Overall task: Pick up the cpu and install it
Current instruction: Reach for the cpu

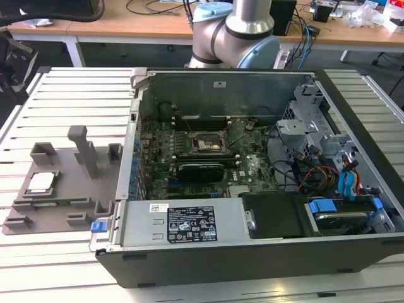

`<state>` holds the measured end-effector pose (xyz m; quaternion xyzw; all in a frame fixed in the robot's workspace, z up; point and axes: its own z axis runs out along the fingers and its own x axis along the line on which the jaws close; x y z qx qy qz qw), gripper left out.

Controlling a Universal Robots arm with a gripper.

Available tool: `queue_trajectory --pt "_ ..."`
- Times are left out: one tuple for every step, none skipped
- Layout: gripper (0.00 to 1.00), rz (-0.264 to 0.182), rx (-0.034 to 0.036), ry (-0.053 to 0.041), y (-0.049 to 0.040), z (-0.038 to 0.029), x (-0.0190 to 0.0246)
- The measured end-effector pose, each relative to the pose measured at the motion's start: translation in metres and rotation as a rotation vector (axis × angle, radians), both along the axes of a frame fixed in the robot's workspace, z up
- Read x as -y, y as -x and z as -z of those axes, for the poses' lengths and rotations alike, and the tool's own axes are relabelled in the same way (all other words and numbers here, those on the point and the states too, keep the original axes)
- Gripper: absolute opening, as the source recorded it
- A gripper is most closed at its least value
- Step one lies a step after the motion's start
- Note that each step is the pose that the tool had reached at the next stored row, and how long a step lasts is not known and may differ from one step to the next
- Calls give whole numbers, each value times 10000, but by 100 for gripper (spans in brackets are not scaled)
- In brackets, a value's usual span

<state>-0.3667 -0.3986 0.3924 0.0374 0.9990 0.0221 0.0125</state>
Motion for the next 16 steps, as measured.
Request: queue_trajectory --pt "11 0 0 0 17 0 0" --pt "11 0 1 0 39 1 0" --pt "11 0 0 0 55 1 0" --pt "11 -1 0 0 102 1 0" --pt "11 0 0 0 134 1 -1" --pt "11 0 1 -1 159 2 -1" --pt "11 0 0 -1 213 3 -1" --pt "11 0 0 0 243 3 -1" --pt "11 0 -1 0 273 3 -1" --pt "11 0 0 -1 299 5 -1" --pt "11 -2 0 0 303 5 -1" --pt "11 0 0 0 304 6 -1" --pt "11 0 0 0 304 5 -1" --pt "11 0 0 -1 305 6 -1" --pt "11 0 0 0 305 6 -1" --pt "11 0 -1 0 306 6 -1"
